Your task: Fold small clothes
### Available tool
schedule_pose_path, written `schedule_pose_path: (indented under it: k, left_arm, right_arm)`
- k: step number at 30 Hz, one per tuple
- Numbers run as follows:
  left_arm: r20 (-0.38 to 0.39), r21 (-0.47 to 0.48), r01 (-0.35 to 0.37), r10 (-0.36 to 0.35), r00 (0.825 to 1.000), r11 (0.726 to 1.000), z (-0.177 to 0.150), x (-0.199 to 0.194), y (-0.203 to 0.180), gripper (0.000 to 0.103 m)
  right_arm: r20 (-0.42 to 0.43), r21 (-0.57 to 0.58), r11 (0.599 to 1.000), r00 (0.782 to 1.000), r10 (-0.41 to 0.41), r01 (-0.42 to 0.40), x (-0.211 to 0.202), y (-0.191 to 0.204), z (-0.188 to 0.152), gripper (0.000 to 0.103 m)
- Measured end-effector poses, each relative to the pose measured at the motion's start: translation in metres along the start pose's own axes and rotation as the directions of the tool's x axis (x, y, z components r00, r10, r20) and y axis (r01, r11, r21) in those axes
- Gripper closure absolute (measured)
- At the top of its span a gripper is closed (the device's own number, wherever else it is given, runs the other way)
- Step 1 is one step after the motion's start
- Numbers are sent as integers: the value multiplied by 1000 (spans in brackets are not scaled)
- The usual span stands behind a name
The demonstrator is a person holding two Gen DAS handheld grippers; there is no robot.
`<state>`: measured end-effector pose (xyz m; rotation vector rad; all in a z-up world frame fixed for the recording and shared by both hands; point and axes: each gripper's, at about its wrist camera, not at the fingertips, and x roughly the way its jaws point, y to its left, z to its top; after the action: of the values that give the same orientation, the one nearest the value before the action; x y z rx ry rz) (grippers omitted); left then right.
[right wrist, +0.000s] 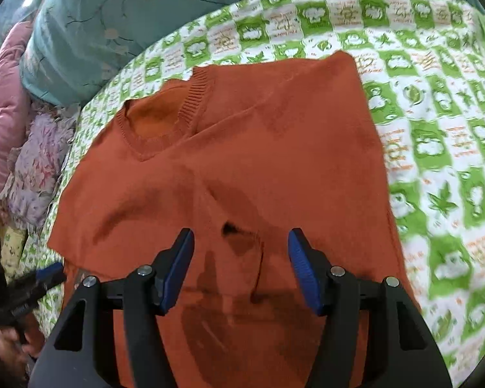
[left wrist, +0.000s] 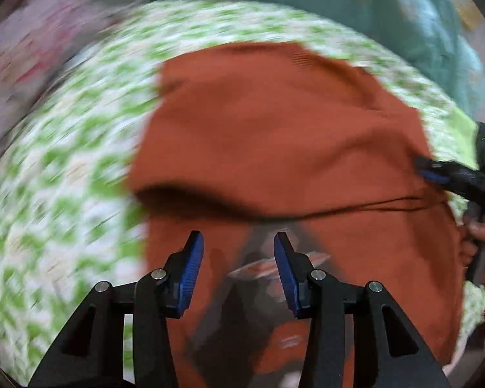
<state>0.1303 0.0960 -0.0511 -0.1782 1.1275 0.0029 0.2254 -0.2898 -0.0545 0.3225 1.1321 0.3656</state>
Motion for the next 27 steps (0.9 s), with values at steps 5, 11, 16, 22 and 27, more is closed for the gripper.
schedule_pose_path:
  k: [5, 11, 16, 22, 27]
  left_arm:
    - [20, -81, -70, 72, 997, 994, 3, 14, 37, 57]
    - [65, -148, -132, 142, 988, 980, 29, 25, 46, 58]
    - [67, -208, -126, 142, 988, 970, 29, 27, 52, 58]
    - [59, -172, -136, 148, 987, 976, 18, 24, 50, 58]
    - [57, -207, -108, 122, 991, 972, 12, 18, 55, 58]
  right_arm:
    - [-20, -46, 999, 1000, 15, -16, 12, 11, 4, 67]
    - [42, -18, 994, 993, 111, -111, -27, 16, 21, 98]
    - [53, 48, 998, 998, 36, -39, -43, -20, 29, 98]
    - [28, 81, 996, 999, 28, -30, -39, -29, 28, 98]
    - [-31, 46, 997, 998, -57, 59, -21, -29, 33, 98]
